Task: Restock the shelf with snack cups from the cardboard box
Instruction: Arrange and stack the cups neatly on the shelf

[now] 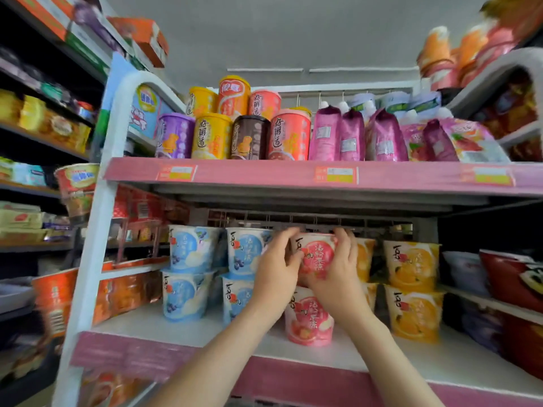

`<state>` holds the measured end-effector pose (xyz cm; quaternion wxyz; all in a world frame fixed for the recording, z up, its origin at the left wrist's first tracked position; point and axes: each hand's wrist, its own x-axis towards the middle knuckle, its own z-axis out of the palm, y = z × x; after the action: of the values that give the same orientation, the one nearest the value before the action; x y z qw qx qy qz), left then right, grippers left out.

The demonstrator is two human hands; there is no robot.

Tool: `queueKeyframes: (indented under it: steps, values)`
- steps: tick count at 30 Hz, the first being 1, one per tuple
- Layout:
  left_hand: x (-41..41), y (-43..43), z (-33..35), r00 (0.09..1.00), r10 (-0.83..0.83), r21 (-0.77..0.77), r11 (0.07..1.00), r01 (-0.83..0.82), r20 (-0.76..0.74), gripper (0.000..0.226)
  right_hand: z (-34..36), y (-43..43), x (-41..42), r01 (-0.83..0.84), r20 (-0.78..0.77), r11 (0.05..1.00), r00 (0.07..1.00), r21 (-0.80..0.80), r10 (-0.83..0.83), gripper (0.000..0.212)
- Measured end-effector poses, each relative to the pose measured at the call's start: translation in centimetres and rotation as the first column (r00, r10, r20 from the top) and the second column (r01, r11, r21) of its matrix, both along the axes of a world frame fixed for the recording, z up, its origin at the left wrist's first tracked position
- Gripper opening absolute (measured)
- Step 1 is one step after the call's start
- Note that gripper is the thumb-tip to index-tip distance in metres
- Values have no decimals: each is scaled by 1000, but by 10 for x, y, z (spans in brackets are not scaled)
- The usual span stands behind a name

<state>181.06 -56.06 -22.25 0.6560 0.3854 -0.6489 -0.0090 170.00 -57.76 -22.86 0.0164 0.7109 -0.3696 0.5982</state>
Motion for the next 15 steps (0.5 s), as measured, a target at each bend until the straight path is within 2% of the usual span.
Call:
queueKeyframes:
  steps: [3, 5, 8, 11, 15]
  values:
    - [5, 7, -13, 999, 13, -46, 999, -11, 47, 54, -5, 0, 5, -23, 38, 998, 999, -50, 25, 97]
    - [8, 19, -20, 997, 46, -74, 996, -41, 68, 58, -9, 5, 6, 59, 43, 996, 997, -60, -56, 94]
    - [16, 44, -40, 993, 77, -149, 987, -63, 90, 55, -18, 33, 9, 180, 93, 952, 982, -249, -162, 76]
    - [28, 73, -69, 995, 61, -179, 983, -46, 80, 51, -45, 72, 27, 85, 77, 893, 995, -441, -57, 51]
    - [50, 93, -113, 996, 49, -129, 991, -39, 75, 44, -92, 95, 58, -82, -1, 915, 996, -396, 89, 39]
